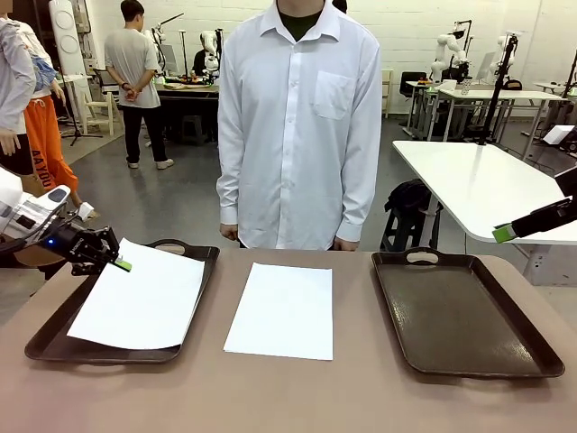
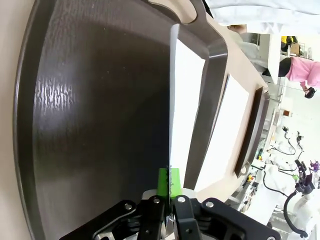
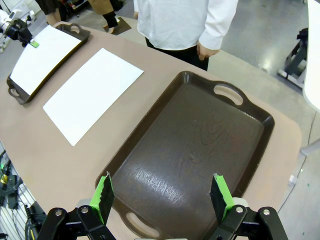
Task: Sort the A4 documents.
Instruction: Place the A4 Paper in the designated Handle tray.
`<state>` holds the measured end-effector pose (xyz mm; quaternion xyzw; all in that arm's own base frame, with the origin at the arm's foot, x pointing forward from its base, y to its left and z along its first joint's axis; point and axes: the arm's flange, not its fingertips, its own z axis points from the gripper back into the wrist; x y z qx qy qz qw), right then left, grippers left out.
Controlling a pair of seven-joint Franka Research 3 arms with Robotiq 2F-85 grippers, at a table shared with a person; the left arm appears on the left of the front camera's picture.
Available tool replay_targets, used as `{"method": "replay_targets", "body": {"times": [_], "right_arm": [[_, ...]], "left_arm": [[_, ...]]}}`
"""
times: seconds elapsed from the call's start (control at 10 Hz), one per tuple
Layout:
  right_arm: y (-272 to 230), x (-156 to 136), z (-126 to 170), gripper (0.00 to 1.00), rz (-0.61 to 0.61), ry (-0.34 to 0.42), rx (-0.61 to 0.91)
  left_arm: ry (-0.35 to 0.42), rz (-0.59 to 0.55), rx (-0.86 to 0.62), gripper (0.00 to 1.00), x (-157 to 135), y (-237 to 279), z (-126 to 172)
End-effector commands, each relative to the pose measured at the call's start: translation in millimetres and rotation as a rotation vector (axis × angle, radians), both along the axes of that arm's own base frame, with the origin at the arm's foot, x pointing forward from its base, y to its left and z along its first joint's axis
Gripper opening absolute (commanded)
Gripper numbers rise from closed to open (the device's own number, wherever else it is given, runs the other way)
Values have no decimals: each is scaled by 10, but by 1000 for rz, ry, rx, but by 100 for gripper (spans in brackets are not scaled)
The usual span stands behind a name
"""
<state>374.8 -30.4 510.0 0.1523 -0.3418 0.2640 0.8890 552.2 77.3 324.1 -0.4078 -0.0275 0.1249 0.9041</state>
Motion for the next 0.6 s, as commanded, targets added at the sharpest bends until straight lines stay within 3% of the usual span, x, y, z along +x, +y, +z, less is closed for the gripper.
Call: {"method": "replay_targets", "body": {"times": [0.0,0.5], "right_arm": [[-4,22,-29,100,13,0,13],[-4,22,-29,100,13,0,13]], "left_arm": [[29,-57,15,1,161,91,-8],[118,-164,65,1,480,66,-51]]}}
